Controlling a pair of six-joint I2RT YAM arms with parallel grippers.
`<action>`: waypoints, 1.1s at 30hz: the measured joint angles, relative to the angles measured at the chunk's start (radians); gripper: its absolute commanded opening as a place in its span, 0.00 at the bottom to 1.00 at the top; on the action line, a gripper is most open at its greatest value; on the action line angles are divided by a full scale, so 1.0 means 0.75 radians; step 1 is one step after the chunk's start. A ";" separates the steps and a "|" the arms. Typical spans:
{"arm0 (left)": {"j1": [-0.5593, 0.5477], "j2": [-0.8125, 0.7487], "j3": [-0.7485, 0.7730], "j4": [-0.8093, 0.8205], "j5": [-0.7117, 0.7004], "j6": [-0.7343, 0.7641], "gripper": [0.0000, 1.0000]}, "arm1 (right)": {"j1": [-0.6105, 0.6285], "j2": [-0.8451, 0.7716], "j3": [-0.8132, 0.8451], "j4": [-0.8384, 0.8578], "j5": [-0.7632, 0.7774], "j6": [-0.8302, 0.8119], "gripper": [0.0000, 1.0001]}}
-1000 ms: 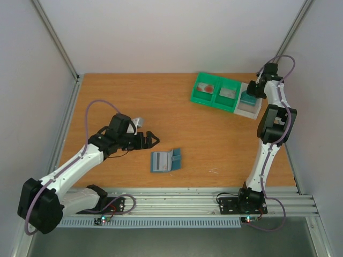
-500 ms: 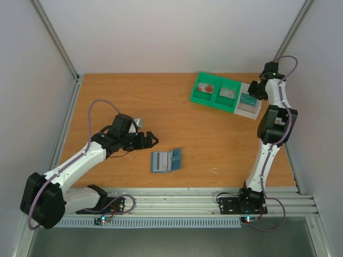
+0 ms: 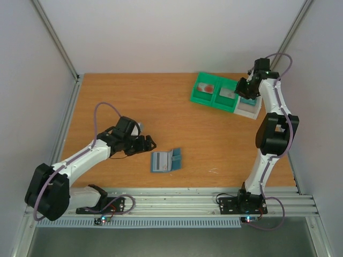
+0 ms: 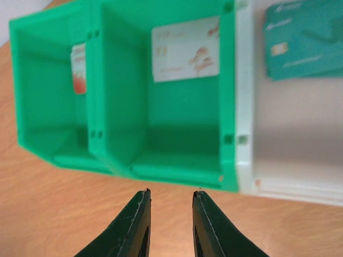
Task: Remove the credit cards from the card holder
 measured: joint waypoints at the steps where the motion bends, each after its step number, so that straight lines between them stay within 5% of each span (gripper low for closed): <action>1: 0.000 0.007 -0.008 0.001 0.004 -0.005 0.87 | 0.008 -0.014 -0.026 0.001 -0.023 0.006 0.24; 14: 0.000 0.018 -0.066 0.054 0.066 -0.053 0.85 | 0.131 -0.370 -0.497 0.146 -0.345 0.093 0.24; 24: 0.000 0.051 -0.111 0.132 0.170 -0.117 0.83 | 0.451 -0.642 -0.908 0.263 -0.373 0.247 0.24; 33: 0.000 0.015 -0.151 0.174 0.233 -0.153 0.84 | 0.742 -0.792 -1.055 0.329 -0.356 0.358 0.24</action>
